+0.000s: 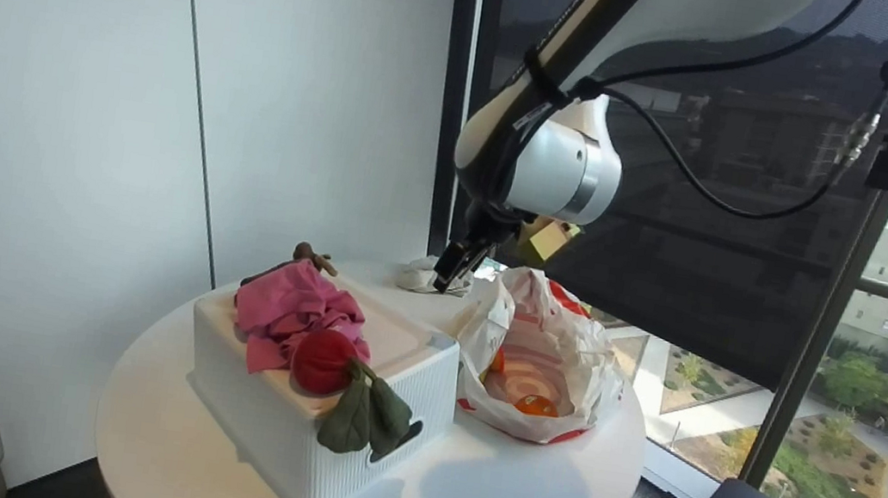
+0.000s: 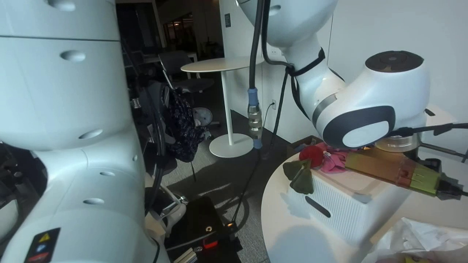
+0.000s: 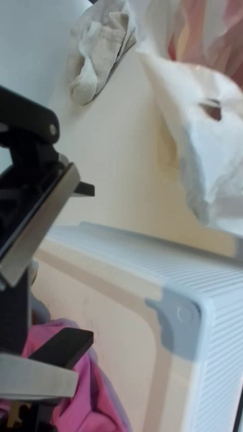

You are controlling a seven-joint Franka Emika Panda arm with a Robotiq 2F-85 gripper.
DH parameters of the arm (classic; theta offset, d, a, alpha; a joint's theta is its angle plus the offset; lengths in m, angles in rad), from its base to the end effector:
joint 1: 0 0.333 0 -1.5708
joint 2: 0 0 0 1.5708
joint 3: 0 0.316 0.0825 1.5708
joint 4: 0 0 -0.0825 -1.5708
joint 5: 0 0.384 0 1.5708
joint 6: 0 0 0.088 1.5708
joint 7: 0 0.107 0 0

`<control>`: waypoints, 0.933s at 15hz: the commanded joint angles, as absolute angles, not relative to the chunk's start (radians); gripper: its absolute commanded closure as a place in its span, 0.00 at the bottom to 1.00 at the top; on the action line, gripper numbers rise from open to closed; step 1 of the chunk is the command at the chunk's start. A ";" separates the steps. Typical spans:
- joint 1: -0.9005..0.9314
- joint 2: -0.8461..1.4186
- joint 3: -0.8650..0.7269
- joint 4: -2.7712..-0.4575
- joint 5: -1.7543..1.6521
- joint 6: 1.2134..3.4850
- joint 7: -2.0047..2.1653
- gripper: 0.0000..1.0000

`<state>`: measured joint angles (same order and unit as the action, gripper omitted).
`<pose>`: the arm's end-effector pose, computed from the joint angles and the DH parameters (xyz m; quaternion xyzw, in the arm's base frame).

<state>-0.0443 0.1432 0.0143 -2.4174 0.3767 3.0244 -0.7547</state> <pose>0.5276 -0.0434 0.2990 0.9563 0.1741 0.2333 0.0262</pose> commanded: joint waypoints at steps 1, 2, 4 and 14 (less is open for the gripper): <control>-0.022 0.171 -0.199 -2.419 0.118 2.972 -0.534 0.00; -0.009 0.182 -0.256 -2.412 0.030 2.937 -0.453 0.00; -0.056 0.180 -0.256 -2.402 -0.107 2.824 -0.332 0.00; -0.111 0.262 -0.165 -2.399 -0.108 2.645 -0.198 0.00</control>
